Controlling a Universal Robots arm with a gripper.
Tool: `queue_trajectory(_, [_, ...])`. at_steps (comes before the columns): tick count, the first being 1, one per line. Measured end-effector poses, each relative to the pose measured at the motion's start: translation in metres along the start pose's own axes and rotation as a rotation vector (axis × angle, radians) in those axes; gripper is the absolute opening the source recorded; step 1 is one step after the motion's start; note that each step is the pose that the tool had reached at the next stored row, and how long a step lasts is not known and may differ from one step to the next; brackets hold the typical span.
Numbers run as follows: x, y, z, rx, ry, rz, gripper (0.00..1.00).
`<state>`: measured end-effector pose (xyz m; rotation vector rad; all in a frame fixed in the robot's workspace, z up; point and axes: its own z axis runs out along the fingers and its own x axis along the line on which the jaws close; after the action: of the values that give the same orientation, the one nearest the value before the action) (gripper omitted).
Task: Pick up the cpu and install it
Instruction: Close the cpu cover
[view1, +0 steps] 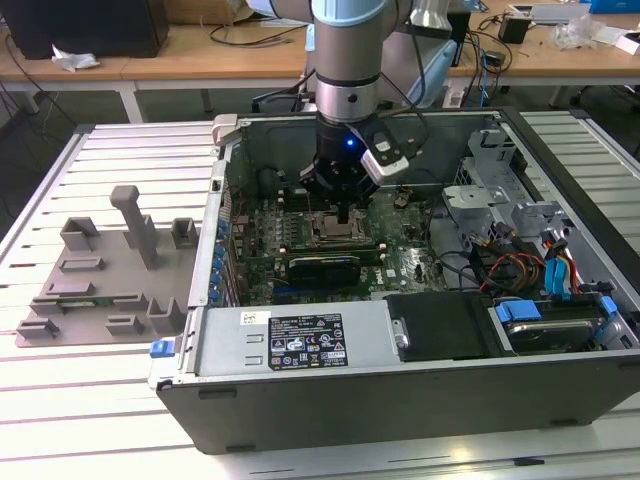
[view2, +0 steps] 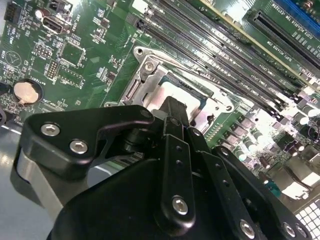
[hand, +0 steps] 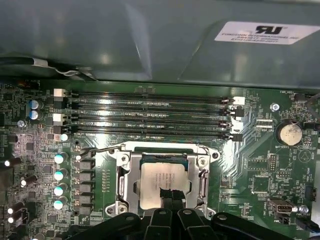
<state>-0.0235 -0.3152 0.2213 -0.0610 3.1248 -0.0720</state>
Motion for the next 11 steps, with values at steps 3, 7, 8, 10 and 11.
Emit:
queue_trajectory(3, [0.007,0.0004,0.0007,-0.0002,-0.0008,0.0,0.11])
queue_trajectory(7, [0.0148,0.0008,0.0046,-0.0003,-0.001,0.0,0.11])
queue_trajectory(8, [0.0164,0.0009,0.0064,-0.0007,-0.0011,0.0,0.11])
queue_trajectory(10, [0.0186,0.0011,0.0081,-0.0011,-0.001,0.0,0.11])
queue_trajectory(11, [0.0208,0.0012,0.0088,-0.001,-0.0009,0.0,0.11])
